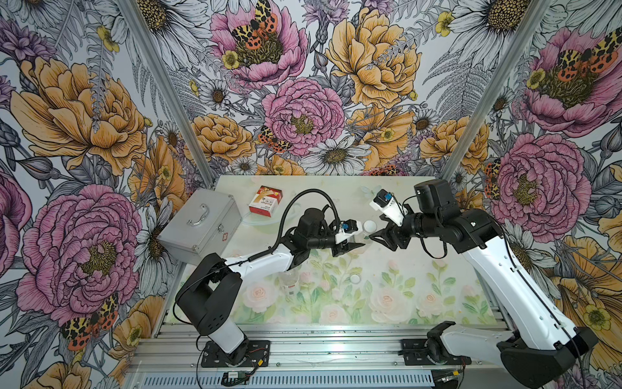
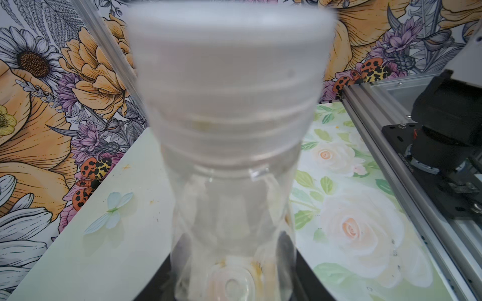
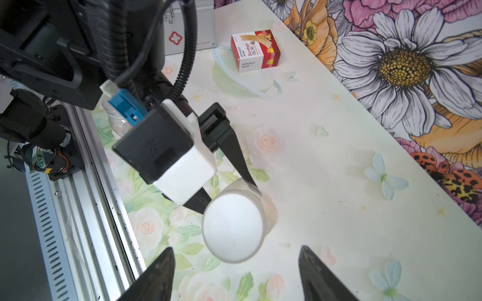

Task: Screw on the bottle caps
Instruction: Screw the bottle cap onto the plastic bottle.

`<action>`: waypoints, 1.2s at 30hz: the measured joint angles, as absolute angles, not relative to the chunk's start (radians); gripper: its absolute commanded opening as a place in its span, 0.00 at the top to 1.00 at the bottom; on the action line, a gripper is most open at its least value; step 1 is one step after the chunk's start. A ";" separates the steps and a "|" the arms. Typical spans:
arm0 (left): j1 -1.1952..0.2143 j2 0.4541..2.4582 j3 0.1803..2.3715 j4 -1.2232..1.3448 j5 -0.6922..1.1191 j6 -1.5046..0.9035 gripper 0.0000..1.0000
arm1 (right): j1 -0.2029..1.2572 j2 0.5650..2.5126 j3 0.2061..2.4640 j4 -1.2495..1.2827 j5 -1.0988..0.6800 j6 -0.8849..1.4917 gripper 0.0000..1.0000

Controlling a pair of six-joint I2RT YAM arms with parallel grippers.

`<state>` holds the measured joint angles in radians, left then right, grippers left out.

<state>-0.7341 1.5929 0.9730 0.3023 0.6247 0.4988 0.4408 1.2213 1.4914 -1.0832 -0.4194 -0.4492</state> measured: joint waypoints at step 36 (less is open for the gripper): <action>-0.722 1.559 0.970 0.286 0.754 0.514 0.60 | 0.360 1.163 1.254 -0.752 -0.711 -0.517 0.27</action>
